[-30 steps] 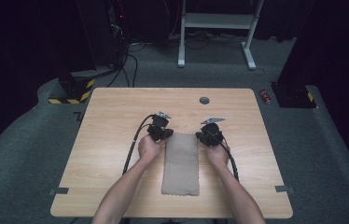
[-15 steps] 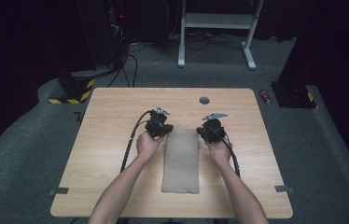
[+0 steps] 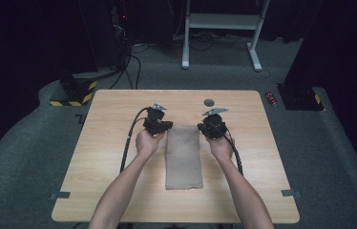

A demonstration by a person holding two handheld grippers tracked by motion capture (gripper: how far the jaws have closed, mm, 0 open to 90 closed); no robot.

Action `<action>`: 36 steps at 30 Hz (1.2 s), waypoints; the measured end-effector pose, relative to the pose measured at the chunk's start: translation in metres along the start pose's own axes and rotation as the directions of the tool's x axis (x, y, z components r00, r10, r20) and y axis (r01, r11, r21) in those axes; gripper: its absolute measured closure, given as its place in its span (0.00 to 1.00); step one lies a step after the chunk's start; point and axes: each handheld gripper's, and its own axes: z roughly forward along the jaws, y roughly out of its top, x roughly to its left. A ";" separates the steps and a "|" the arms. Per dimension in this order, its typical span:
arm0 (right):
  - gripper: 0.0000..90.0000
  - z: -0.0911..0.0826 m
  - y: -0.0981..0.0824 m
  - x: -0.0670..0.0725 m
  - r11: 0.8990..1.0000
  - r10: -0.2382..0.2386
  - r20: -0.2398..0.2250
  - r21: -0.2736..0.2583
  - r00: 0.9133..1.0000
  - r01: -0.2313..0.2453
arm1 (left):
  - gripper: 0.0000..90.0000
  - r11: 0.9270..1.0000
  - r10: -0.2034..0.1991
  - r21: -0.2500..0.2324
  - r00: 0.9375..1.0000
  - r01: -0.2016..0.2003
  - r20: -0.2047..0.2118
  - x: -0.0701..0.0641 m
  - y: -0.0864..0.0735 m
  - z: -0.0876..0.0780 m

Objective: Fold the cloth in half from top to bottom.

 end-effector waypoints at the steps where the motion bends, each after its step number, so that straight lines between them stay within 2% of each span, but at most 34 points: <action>1: 1.00 0.000 0.000 0.000 1.000 -0.006 -0.001 -0.002 1.000 0.006 | 0.99 1.000 0.004 0.001 1.000 -0.004 0.003 0.000 -0.001 0.000; 5: 1.00 0.000 -0.002 0.002 1.000 -0.013 -0.004 -0.001 1.000 0.013 | 0.99 1.000 0.006 -0.003 1.000 -0.006 0.014 0.000 -0.004 -0.002; 15: 1.00 0.002 -0.017 0.006 0.999 -0.029 -0.027 0.015 0.999 0.029 | 0.99 0.998 0.047 0.028 0.998 -0.048 0.029 -0.006 -0.019 -0.003; 21: 1.00 0.002 -0.024 0.010 0.998 -0.054 -0.041 0.025 0.998 0.055 | 0.99 0.999 0.031 0.020 0.998 -0.032 0.051 -0.006 -0.030 -0.004; 27: 1.00 0.002 -0.032 0.013 0.998 -0.046 -0.057 0.033 0.997 0.048 | 0.99 0.999 0.033 0.022 0.998 -0.034 0.060 -0.008 -0.036 -0.005; 36: 1.00 -0.003 -0.037 0.012 0.999 -0.036 -0.078 0.014 0.996 0.037 | 0.99 1.000 0.024 0.010 0.997 -0.025 0.072 -0.011 -0.041 -0.010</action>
